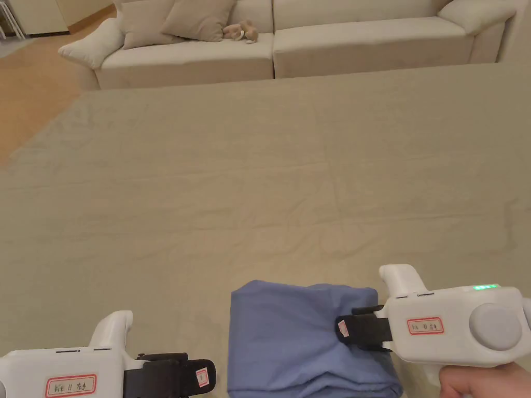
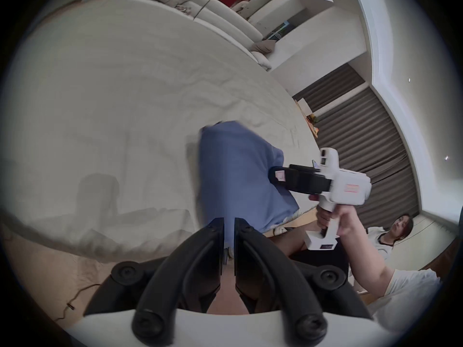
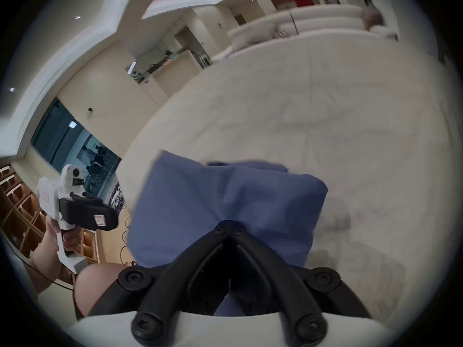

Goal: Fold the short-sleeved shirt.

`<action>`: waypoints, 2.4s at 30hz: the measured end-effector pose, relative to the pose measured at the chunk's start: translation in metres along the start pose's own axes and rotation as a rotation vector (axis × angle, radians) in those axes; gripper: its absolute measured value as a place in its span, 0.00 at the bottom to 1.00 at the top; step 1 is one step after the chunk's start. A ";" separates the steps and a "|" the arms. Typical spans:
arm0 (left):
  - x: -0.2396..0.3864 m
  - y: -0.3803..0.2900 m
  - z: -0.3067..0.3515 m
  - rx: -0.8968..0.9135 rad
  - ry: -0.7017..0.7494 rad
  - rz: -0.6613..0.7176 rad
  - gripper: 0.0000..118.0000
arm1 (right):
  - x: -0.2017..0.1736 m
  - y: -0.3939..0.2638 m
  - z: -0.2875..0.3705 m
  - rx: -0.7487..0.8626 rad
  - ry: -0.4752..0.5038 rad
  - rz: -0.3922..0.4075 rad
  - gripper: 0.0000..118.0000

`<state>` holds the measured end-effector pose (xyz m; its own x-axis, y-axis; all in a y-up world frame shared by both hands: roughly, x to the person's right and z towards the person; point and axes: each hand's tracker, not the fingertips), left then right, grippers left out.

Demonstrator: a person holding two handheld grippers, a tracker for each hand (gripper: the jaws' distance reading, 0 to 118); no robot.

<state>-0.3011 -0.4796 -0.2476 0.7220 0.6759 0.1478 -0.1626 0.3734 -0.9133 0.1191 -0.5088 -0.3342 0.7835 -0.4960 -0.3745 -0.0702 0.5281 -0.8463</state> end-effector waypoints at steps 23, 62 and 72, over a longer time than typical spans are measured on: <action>-0.027 0.078 -0.146 -0.208 -0.449 0.172 0.85 | 0.004 -0.006 0.000 0.010 0.035 -0.003 0.00; -0.234 0.210 0.178 -0.178 0.748 -0.005 0.22 | -0.096 0.031 0.078 0.161 -0.012 0.212 0.00; -0.231 0.203 0.214 0.004 0.947 -0.064 0.79 | -0.120 0.038 0.076 0.169 0.042 0.238 0.00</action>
<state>-0.6449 -0.4238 -0.3863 0.9746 -0.1414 -0.1739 -0.1054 0.3954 -0.9124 0.0689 -0.3772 -0.2922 0.7304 -0.3707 -0.5736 -0.1426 0.7385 -0.6590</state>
